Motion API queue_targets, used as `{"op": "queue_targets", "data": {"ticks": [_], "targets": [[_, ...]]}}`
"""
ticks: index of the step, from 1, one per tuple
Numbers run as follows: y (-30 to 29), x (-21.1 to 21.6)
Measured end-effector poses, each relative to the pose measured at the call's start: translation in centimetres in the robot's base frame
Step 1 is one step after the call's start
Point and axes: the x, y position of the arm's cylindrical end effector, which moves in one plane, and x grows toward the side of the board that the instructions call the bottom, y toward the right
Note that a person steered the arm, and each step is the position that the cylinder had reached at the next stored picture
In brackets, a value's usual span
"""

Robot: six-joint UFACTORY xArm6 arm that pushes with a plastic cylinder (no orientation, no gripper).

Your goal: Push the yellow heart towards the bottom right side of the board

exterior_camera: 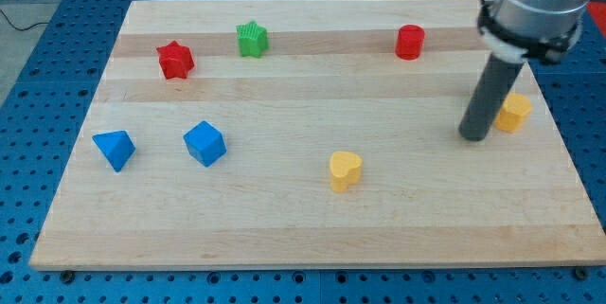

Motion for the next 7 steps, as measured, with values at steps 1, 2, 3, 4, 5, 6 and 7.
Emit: {"op": "queue_targets", "data": {"ticks": [1, 2, 3, 4, 5, 6, 7], "targets": [[-0.3, 5.7], [-2.0, 10.3], [-11.7, 10.3], [-19.9, 6.6], [-20.9, 3.8], [-14.7, 3.3], [-6.9, 3.7]]}}
